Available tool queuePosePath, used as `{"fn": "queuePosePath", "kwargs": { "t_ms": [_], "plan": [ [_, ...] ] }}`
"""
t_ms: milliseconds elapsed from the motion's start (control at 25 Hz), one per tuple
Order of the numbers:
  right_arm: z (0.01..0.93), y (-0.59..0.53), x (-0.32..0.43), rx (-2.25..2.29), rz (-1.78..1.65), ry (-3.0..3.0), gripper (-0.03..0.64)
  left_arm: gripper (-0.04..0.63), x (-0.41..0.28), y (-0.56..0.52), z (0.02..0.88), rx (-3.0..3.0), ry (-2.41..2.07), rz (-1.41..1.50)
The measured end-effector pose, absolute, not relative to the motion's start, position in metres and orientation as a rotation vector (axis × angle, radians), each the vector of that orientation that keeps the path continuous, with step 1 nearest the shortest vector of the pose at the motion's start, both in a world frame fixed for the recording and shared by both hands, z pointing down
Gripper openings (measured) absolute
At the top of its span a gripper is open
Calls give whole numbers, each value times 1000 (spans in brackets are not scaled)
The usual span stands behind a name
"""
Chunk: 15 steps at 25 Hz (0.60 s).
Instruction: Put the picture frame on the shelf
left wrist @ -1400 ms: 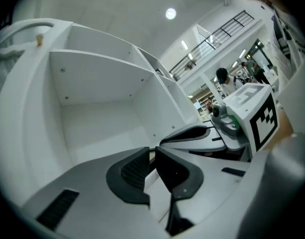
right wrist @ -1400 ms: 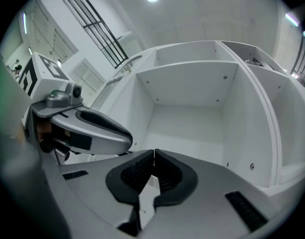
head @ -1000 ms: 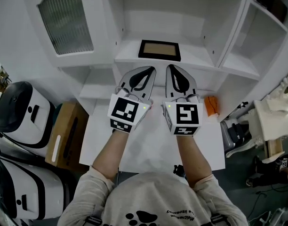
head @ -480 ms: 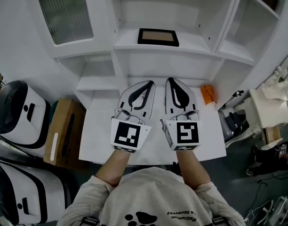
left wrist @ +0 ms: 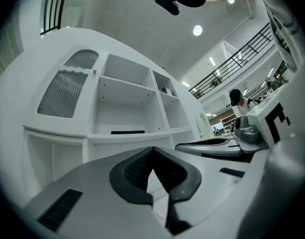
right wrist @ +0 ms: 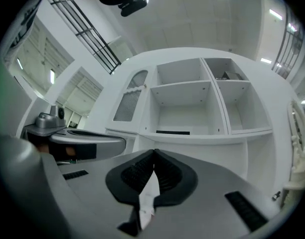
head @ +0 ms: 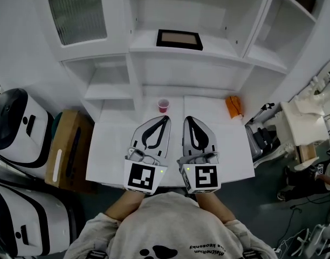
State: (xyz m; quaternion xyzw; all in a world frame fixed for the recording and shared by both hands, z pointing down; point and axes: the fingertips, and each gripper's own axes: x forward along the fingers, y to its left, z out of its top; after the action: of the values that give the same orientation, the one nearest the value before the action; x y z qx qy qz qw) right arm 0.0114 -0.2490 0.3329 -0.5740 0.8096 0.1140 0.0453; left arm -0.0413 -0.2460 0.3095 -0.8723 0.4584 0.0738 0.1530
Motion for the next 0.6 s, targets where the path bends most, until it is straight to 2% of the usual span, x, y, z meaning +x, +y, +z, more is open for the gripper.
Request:
{"fn": "queuePosePath", "kwargs": {
  "t_ms": [360, 600],
  "plan": [
    [364, -220, 11, -1766, 280, 2472, 34, 20, -48, -218, 353, -2578, 1357, 169],
    [376, -207, 3, -1769, 290, 2507, 34, 20, -50, -204, 381, -2625, 1340, 11]
  ]
}}
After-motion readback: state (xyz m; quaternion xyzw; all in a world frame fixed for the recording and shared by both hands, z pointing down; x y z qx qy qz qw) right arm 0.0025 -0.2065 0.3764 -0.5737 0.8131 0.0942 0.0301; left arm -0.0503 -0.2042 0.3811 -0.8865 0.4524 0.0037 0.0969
